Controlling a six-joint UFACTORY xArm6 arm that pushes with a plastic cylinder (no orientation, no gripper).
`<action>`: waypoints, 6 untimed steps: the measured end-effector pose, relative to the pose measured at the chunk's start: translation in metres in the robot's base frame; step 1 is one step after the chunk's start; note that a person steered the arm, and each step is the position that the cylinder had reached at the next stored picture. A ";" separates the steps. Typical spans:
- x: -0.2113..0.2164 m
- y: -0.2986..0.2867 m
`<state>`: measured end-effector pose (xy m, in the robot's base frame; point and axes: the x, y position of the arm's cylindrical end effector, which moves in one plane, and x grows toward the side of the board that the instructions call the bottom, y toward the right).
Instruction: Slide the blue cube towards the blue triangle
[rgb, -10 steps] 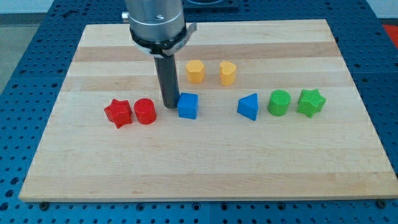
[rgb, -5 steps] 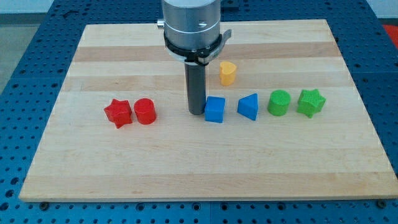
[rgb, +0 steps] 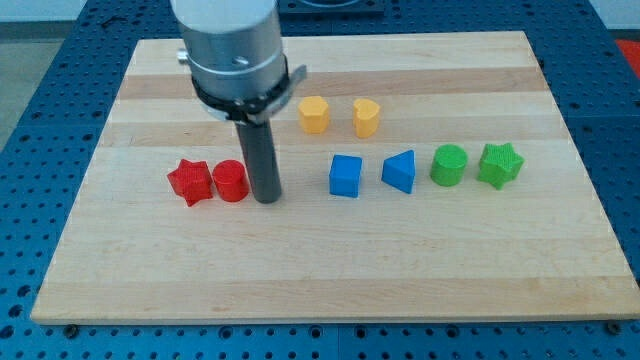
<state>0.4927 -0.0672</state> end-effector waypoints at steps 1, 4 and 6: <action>0.002 0.035; 0.002 0.061; -0.006 0.062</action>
